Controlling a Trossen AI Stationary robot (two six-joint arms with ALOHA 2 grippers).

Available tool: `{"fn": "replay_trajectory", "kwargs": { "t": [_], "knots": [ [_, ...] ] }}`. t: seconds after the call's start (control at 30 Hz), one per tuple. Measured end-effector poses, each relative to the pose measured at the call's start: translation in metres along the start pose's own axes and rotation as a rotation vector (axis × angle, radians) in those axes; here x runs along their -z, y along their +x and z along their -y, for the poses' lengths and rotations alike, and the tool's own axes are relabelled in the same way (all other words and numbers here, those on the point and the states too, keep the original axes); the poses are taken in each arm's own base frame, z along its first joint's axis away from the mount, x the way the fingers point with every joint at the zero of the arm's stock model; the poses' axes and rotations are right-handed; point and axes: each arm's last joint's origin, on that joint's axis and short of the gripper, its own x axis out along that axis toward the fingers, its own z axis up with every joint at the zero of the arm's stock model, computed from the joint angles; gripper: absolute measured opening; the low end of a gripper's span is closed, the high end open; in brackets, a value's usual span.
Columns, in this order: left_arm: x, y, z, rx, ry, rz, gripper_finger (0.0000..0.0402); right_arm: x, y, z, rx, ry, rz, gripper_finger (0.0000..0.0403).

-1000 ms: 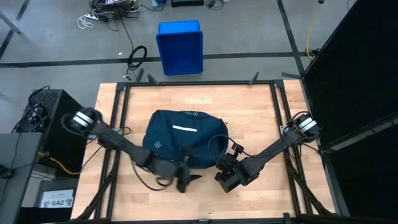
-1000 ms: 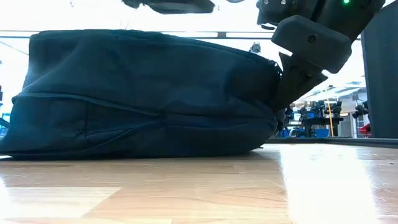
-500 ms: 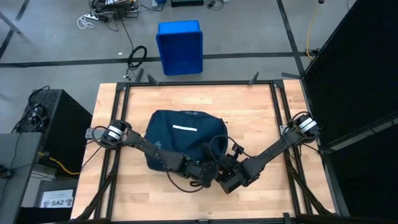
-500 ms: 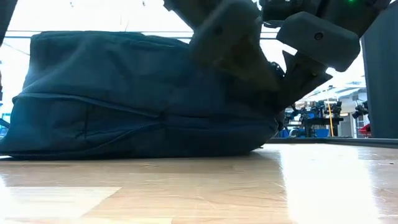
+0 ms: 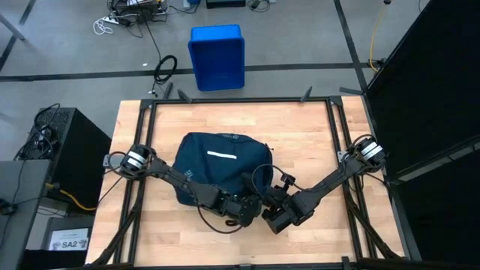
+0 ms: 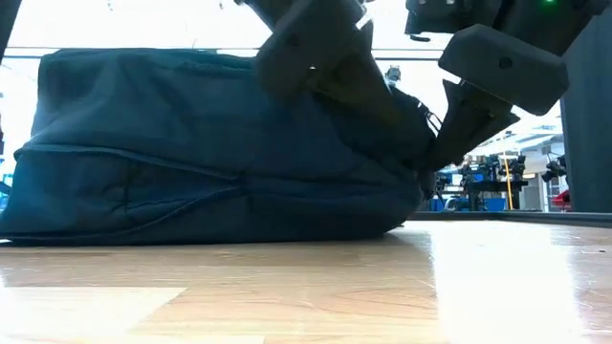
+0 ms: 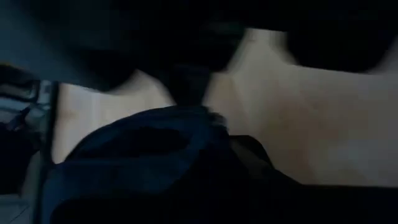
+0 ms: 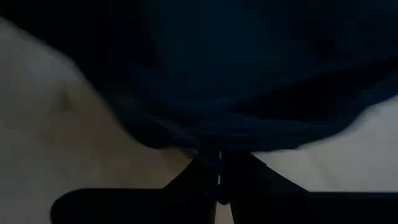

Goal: Unpack backpack
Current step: Close the dark blue backpack

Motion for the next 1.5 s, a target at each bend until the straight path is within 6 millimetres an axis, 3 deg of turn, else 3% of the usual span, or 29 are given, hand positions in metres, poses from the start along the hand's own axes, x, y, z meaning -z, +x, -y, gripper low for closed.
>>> {"fn": "replay_trajectory", "kwargs": {
  "t": [0.27,0.53,0.67,0.93,1.27,1.4,1.5],
  "knots": [
    [0.003,-0.021,0.025,0.069,0.091,-0.034,0.0,-0.009,-0.018,0.025,0.068,0.032,0.023,0.0],
    [-0.004,-0.061,0.036,0.103,0.1,0.019,0.0,-0.017,-0.008,0.037,0.083,0.007,-0.052,0.0],
    [0.006,-0.075,0.04,0.109,0.093,0.014,0.0,-0.016,-0.009,0.04,0.105,-0.025,-0.065,0.0],
    [0.064,-0.085,0.041,0.091,-0.007,-0.055,0.0,-0.012,-0.012,0.037,0.057,-0.006,-0.112,0.0],
    [0.164,-0.121,0.005,0.004,-0.263,-0.025,0.0,-0.016,-0.023,0.008,-0.185,0.024,-0.024,0.0002],
    [0.188,-0.134,-0.006,0.006,-0.326,0.004,0.0,-0.02,-0.025,0.002,-0.236,-0.029,0.024,0.0019],
    [0.192,-0.142,-0.011,0.015,-0.364,0.038,0.0,-0.02,-0.024,0.004,-0.195,-0.056,0.047,0.0045]
  ]
}}
